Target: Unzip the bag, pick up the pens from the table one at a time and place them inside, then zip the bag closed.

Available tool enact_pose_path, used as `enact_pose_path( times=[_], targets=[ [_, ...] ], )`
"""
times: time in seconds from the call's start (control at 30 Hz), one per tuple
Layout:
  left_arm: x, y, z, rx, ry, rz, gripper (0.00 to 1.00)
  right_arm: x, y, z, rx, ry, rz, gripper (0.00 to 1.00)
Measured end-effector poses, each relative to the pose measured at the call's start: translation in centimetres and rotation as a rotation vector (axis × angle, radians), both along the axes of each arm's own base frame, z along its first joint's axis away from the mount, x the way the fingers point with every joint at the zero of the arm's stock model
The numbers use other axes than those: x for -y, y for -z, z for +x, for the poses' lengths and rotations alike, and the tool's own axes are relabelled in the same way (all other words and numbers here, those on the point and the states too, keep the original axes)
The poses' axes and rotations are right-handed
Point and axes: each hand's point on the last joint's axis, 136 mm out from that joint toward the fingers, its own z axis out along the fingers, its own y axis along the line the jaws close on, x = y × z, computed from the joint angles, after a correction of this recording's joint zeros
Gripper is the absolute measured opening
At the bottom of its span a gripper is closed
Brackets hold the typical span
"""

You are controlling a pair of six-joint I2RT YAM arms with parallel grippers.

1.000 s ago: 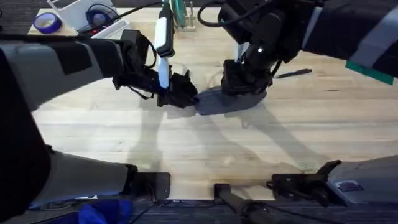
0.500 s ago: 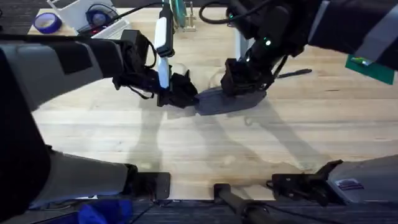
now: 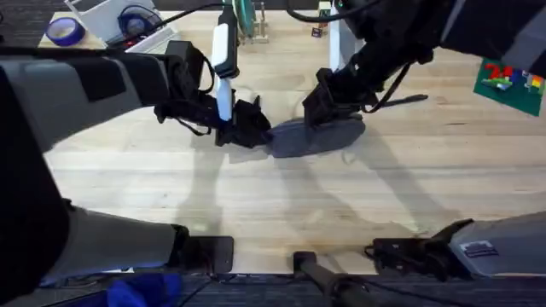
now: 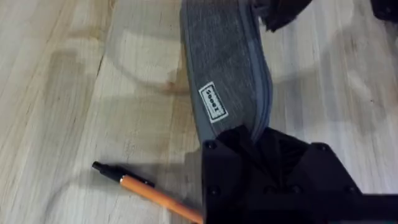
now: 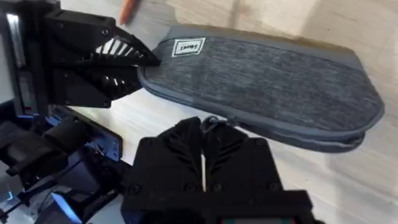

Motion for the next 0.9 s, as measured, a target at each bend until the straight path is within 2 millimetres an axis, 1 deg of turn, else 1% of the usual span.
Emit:
enact_pose_path(
  times=[0.1,0.27,0.4,0.6,0.9],
  targets=[
    [0.0,0.0,0.0,0.000,0.000,0.000,0.042,-0.5,0.6,-0.1,-0.028,-0.022,0.020,0.031],
    [0.0,0.0,0.0,0.000,0.000,0.000,0.042,-1.7,2.8,-0.6,-0.128,-0.055,0.056,0.031],
    [0.1,0.0,0.0,0.000,0.003,0.000,0.042,-2.5,3.9,-0.4,-0.162,-0.065,0.089,0.031],
    [0.1,0.0,0.0,0.002,0.003,0.001,0.042,-3.1,3.8,0.0,-0.155,-0.068,0.130,0.031],
    [0.1,0.0,0.0,0.002,0.002,0.002,0.042,-3.7,3.4,0.1,-0.154,-0.080,0.173,0.032]
  ],
)
